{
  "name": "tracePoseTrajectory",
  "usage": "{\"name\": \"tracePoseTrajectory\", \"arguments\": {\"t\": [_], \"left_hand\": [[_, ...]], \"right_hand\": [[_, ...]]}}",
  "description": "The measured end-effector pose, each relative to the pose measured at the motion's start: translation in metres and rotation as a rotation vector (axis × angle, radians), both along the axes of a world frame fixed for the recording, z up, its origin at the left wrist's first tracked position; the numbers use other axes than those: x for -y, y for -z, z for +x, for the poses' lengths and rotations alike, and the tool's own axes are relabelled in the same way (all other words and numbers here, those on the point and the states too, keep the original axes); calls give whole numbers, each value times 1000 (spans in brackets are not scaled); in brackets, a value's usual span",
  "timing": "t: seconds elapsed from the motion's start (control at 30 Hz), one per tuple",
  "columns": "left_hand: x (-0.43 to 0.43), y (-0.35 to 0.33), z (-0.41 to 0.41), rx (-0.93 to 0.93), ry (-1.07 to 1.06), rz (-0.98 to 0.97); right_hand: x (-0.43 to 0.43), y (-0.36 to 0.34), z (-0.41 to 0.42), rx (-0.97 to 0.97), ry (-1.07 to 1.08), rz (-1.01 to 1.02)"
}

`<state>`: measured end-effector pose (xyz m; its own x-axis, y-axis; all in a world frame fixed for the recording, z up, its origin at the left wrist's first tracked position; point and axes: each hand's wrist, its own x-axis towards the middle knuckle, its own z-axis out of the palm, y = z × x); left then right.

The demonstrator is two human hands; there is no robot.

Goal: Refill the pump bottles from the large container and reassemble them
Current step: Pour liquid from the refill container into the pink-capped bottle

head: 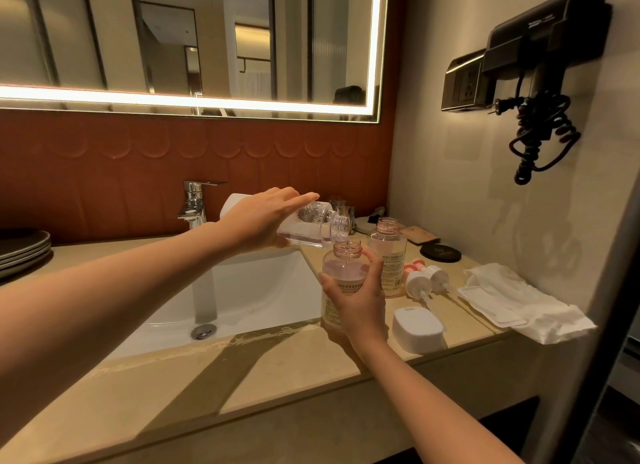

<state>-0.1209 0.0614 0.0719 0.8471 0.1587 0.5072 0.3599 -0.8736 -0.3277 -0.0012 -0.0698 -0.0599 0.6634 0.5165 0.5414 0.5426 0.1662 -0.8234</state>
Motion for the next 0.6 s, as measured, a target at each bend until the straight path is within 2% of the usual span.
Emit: {"name": "tracePoseTrajectory", "arguments": {"t": [0.3, 0.5, 0.6], "left_hand": [[2, 3, -2, 15, -13, -45], [3, 22, -4, 87, -49, -255], [5, 33, -4, 168, -46, -407]], "right_hand": [[-1, 1, 1, 7, 8, -12], [5, -6, 6, 13, -67, -63], [8, -11, 14, 108, 17, -155]]}}
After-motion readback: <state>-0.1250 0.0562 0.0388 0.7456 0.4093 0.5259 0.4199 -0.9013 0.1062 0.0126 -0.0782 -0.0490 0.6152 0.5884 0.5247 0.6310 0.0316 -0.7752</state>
